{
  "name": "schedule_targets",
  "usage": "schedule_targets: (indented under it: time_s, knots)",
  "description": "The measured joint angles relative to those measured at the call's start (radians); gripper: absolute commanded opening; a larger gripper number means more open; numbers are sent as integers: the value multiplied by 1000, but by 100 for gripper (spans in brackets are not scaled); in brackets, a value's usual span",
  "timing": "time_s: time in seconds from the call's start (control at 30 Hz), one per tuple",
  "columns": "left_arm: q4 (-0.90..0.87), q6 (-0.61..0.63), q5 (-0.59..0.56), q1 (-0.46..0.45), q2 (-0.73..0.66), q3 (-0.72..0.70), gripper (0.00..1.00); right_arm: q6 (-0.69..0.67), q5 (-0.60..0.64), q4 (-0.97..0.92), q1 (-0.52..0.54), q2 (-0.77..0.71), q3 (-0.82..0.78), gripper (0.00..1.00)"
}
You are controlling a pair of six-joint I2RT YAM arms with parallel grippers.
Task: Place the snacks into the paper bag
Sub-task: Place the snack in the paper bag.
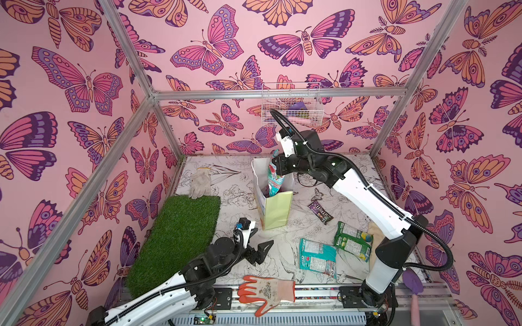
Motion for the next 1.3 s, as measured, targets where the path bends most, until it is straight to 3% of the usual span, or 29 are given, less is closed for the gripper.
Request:
schedule_targets:
  time_s: [1.3]
  knots:
    - [-1,-4,0,-2,-48,-22,91,5,-19,-14,0,53,-11,0]
